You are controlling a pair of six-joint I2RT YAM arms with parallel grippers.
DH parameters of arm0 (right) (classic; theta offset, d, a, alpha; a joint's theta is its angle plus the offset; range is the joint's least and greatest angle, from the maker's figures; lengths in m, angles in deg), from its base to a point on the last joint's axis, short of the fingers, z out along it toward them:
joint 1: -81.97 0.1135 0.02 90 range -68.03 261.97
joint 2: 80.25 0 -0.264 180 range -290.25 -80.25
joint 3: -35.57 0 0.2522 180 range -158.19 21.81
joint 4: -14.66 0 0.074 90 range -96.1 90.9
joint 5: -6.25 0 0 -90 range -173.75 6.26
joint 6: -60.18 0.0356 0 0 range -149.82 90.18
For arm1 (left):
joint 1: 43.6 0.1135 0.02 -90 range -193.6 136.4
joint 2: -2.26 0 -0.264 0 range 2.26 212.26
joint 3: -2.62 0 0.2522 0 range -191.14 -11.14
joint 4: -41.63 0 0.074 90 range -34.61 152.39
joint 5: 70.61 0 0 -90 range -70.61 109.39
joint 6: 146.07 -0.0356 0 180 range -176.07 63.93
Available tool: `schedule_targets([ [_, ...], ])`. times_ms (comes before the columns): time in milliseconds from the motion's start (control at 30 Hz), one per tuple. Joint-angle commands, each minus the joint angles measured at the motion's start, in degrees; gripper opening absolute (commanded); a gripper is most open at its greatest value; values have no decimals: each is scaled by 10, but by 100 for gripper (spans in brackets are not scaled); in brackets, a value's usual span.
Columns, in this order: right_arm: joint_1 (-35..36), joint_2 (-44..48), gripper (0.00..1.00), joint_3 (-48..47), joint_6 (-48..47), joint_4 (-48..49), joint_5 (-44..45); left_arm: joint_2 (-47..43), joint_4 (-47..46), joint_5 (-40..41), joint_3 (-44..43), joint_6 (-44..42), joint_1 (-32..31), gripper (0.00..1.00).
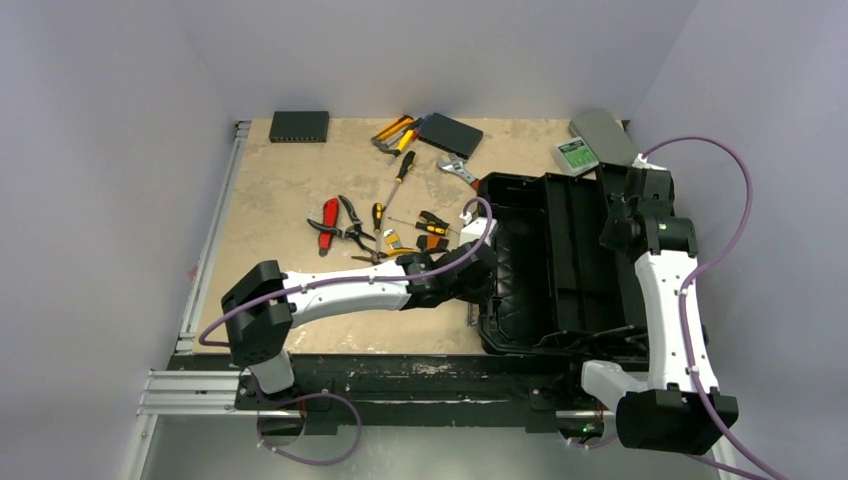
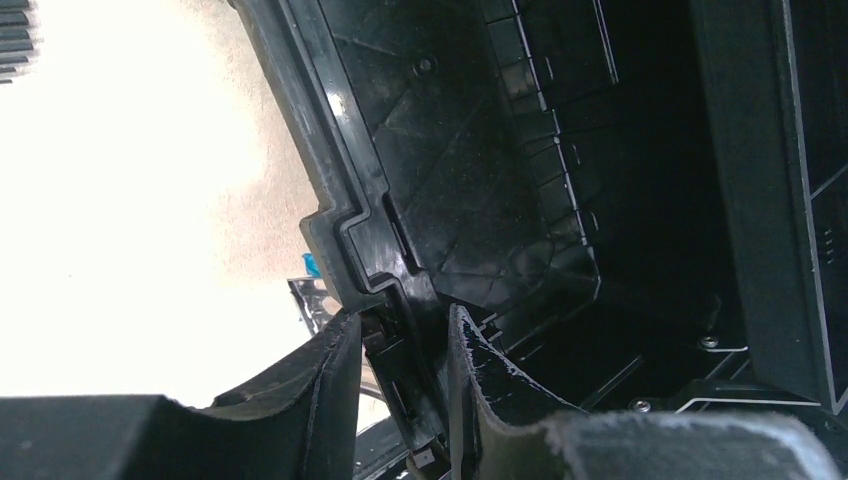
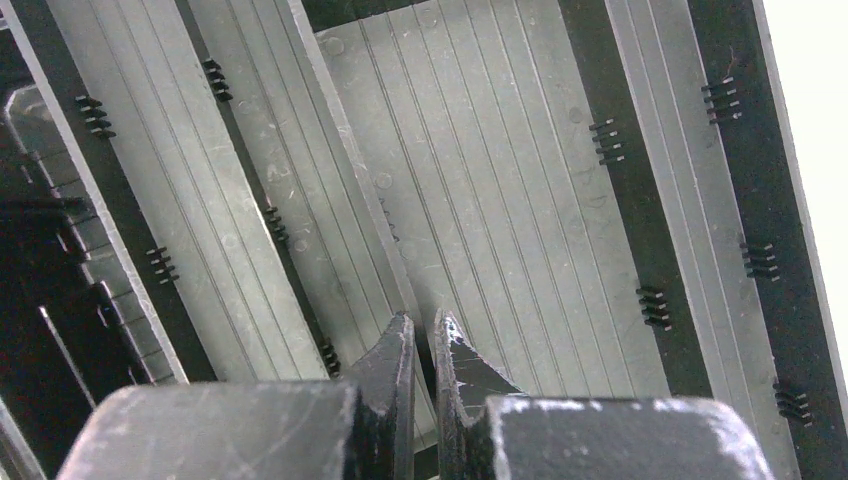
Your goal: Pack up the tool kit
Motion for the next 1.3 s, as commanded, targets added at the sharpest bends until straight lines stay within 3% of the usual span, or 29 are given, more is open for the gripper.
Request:
schedule_targets([
  [0,7,-9,0,-45,40,146,-65,-17,-80,-188,21,34,-21,0],
  [267,7,-77,0,-30,69,222,-107,-15,-93,-210,35,24,60,0],
  [767,8,-190,0,-127,90,249,-80,76,-34,-219,-99,-35,158,0],
  [900,7,-153,0,-118,91,244,-69,45,-14,-197,-99,-58,152,0],
  [1067,7,-103,0,-110,84,212,-27,13,51,-115,-130,-100,94,0],
  [1267,7,-44,0,-103,70,180,6,-2,64,-113,-144,-94,38,0],
])
